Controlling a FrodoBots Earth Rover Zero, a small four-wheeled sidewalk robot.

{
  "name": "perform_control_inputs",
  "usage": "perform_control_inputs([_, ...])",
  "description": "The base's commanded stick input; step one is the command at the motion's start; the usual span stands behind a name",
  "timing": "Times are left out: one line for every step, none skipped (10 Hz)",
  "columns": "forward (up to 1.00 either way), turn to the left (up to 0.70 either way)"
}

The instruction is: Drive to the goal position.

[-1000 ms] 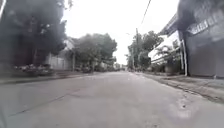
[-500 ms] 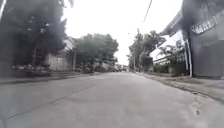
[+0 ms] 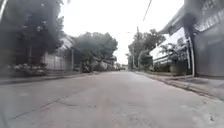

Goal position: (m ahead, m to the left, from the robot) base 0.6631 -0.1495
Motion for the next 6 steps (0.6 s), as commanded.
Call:
perform_control_inputs([0.5, 0.0])
perform_control_inputs([0.5, 0.0])
perform_control_inputs([0.5, 0.0])
perform_control_inputs([0.5, 0.0])
perform_control_inputs([0.5, 0.0])
perform_control_inputs([0.5, 0.0])
